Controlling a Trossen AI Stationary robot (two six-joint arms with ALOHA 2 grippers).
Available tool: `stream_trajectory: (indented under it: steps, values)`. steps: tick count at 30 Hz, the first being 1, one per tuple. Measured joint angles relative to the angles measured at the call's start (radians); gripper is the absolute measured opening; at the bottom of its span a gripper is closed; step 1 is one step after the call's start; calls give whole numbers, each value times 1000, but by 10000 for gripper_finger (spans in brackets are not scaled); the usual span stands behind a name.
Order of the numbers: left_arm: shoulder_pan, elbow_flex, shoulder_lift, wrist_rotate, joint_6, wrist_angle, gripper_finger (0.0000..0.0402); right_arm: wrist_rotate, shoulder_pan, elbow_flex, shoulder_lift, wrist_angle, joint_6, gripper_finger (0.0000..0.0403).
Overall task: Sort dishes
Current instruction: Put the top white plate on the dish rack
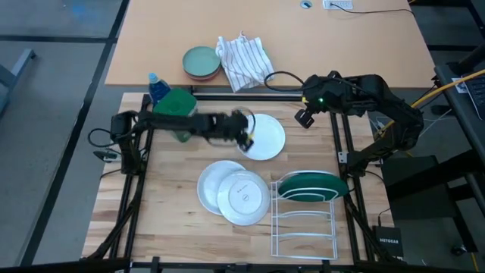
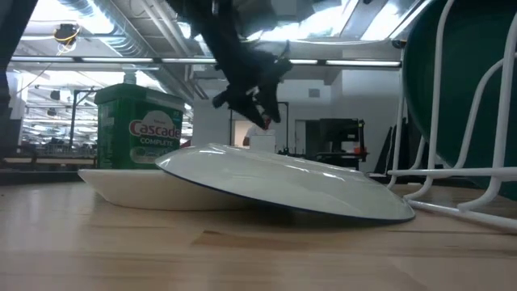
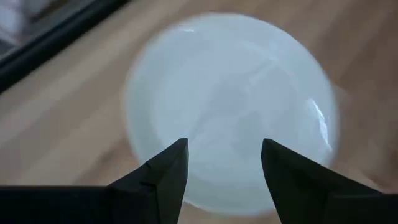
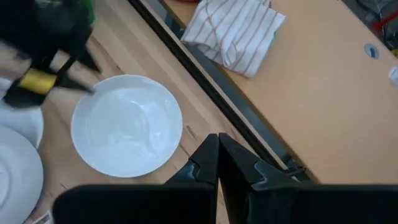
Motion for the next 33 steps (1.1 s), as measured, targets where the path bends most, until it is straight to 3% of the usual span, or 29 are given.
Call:
stream_trajectory:
  steps: [6, 11, 21, 33]
  values:
    - [166, 0, 8, 146, -75, 1, 192, -66, -125, 0, 0, 1, -28, 12]
    - [238, 0, 39, 223, -116, -9, 192, -135, -244, 0, 0, 22, -79, 12]
    - [252, 0, 123, 283, -158, -27, 192, -418, -437, -141, 1, 212, -218, 12]
    - [253, -1, 220, 399, -207, -1, 192, -540, -572, -433, 2, 298, -300, 12]
